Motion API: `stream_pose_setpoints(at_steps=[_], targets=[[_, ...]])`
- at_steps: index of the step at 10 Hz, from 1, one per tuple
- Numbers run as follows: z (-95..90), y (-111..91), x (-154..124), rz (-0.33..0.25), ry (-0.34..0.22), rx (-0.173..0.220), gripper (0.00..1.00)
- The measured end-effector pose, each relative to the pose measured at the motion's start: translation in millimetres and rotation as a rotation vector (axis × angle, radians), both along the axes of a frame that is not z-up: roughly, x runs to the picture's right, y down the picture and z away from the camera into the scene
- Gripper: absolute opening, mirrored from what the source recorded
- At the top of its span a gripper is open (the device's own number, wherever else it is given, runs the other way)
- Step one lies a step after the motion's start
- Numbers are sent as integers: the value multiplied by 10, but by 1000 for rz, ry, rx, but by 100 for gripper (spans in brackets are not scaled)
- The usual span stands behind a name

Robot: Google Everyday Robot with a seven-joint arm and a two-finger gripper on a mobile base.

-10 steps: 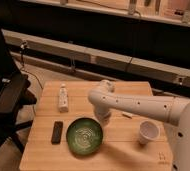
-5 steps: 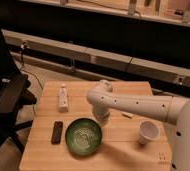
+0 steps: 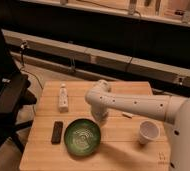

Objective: Push the ceramic bowl across the table

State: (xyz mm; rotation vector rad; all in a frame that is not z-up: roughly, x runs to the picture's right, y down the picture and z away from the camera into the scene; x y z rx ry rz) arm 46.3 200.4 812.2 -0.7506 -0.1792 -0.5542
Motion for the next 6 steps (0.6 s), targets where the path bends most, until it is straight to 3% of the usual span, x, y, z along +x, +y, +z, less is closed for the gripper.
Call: stream_pose_setpoints(at_steps=[6], targets=[[-3,4,-68,-16,-19,-1,0]])
